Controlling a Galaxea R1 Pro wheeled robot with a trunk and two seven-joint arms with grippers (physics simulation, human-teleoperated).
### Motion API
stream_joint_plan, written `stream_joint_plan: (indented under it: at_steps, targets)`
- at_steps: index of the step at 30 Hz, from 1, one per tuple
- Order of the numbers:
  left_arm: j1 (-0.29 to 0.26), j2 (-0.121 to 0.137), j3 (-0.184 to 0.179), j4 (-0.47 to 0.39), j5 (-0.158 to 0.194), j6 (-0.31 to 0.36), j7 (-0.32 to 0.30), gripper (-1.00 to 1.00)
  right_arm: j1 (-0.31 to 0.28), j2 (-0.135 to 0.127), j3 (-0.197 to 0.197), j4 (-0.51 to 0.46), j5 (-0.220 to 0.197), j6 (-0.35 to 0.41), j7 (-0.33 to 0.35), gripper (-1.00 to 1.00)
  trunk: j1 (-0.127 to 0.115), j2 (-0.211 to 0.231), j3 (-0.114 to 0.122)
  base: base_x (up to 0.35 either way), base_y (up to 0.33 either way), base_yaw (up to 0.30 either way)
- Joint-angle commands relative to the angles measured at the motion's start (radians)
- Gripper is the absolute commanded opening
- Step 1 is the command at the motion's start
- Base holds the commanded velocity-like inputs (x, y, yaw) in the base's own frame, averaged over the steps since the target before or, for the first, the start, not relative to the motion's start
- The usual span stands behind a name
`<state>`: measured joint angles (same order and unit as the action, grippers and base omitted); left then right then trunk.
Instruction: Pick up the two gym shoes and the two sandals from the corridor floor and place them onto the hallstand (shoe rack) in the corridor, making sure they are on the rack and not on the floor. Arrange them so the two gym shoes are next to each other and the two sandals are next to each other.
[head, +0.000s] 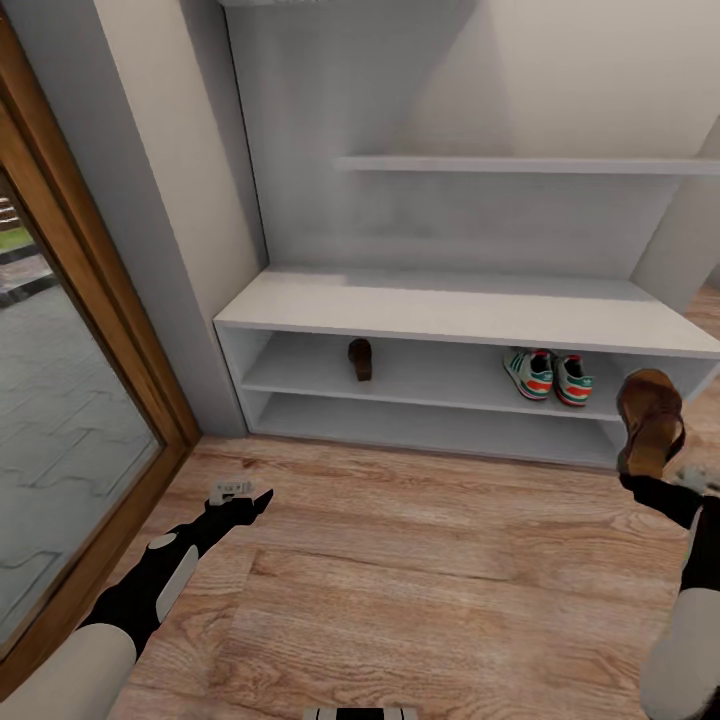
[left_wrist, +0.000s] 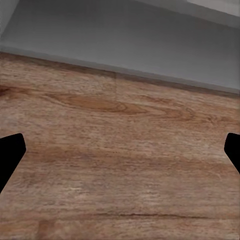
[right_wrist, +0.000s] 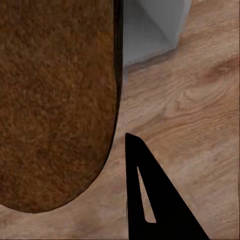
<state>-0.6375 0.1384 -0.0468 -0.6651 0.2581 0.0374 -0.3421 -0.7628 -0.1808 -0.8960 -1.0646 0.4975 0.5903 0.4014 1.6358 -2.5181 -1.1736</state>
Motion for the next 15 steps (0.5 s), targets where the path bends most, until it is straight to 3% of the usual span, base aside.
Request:
stream_joint_plan:
  at_steps: [1, 2, 3, 4, 6, 7, 9, 13, 15]
  targets:
    - [0.0, 0.001, -0.004, -0.001, 0.01, 0.004, 0.0, 1.0, -0.001, 0.019, 0.049, -0.001, 0.023, 0.002, 0.009, -1.0, 0.0, 0.0, -0.001, 0.0, 0.0, 0.0]
    - [0.0, 0.001, -0.004, -0.001, 0.01, 0.004, 0.0, 1.0, -0.001, 0.032, 0.098, -0.001, 0.029, 0.003, 0.009, -1.0, 0.0, 0.0, -0.001, 0.0, 0.0, 0.0]
    - [-0.001, 0.001, -0.004, -0.001, 0.01, 0.004, 0.0, 1.0, -0.001, 0.037, 0.122, -0.001, 0.032, 0.003, 0.009, -1.0, 0.0, 0.0, -0.001, 0.0, 0.0, 0.0]
    - [0.0, 0.001, -0.004, -0.001, 0.01, 0.004, 0.0, 1.0, -0.001, 0.056, 0.184, 0.0, 0.036, 0.004, 0.008, -1.0, 0.0, 0.0, -0.001, 0.0, 0.0, 0.0]
    - [-0.001, 0.001, -0.004, -0.001, 0.01, 0.004, -0.001, 1.0, -0.001, 0.098, 0.255, 0.0, 0.039, 0.005, 0.008, -1.0, 0.0, 0.0, -0.001, 0.0, 0.0, 0.0]
    - [-0.001, 0.001, -0.004, -0.001, 0.01, 0.004, 0.0, 1.0, -0.001, 0.127, 0.282, 0.0, 0.04, 0.013, 0.008, -1.0, 0.0, 0.0, -0.001, 0.0, 0.0, 0.0]
    - [-0.001, 0.001, -0.004, -0.001, 0.01, 0.004, -0.001, 1.0, -0.001, 0.156, 0.309, 0.0, 0.041, 0.047, 0.008, -1.0, 0.0, 0.0, -0.001, 0.0, 0.0, 0.0]
    - [-0.001, 0.001, -0.004, -0.001, 0.01, 0.004, -0.001, 1.0, -0.001, 0.178, 0.39, -0.001, 0.041, 0.141, 0.008, -1.0, 0.0, 0.0, -0.001, 0.0, 0.0, 0.0]
    - [-0.001, 0.001, -0.004, -0.001, 0.01, 0.004, -0.001, 1.0, -0.002, 0.181, 0.46, -0.002, 0.04, 0.175, 0.008, -1.0, 0.0, 0.0, -0.001, 0.0, 0.0, 0.0]
